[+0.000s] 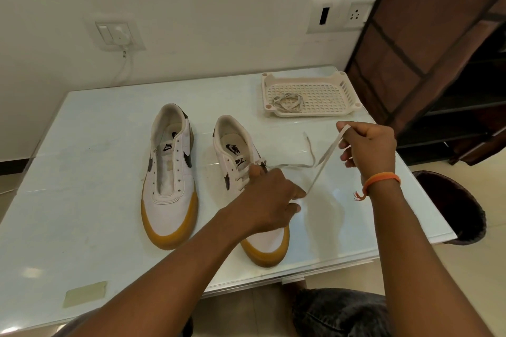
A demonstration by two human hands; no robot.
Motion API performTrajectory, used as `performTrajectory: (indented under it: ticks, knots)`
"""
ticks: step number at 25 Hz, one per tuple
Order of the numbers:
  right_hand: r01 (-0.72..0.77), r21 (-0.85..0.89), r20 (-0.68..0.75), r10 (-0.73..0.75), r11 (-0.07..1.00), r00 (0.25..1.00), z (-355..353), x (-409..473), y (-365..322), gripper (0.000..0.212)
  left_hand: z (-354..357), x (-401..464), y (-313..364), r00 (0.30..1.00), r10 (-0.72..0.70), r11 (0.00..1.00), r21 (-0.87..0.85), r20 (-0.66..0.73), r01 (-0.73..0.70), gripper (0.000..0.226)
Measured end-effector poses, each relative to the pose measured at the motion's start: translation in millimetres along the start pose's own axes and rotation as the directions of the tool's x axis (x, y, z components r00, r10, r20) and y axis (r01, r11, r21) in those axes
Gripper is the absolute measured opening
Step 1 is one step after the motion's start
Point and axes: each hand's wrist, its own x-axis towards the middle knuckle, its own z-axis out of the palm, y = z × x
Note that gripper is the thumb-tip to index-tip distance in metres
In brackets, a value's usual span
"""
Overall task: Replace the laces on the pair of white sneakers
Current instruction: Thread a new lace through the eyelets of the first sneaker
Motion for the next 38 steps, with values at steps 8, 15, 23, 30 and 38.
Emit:
performTrajectory:
  ticks: [8, 15, 23, 30, 38]
  knots:
    - [-0.219, 0.269, 0.159, 0.181, 0.938, 0.971, 2, 0, -6, 0.025, 26, -2, 13, 0.973, 0.153, 0.979, 0.109, 0.173, -0.173, 0.041]
    - [-0.280, 0.393, 0.418, 0.101, 0.876, 0.903, 18, -12, -20, 0.023, 0, 8, 13, 0.973, -0.175, 0.850, -0.523, -0.152, 0.072, 0.033]
    - [-0.110, 0.392, 0.650, -0.190, 0.914, 0.735, 51, -39, -31, 0.035, -28, 10, -22, 0.754, -0.625, 0.346, -0.938, -0.201, 0.037, 0.023]
    - [-0.258, 0.479, 0.502, -0.021, 0.839, 0.865, 57, -35, -28, 0.025, -26, 9, -18, 0.825, -0.511, 0.529, -0.845, -0.243, 0.079, 0.027]
    - [-0.321, 0.438, 0.322, 0.187, 0.840, 0.928, 53, -26, -14, 0.023, -18, 8, -19, 0.903, -0.410, 0.710, -0.667, -0.129, 0.227, 0.022]
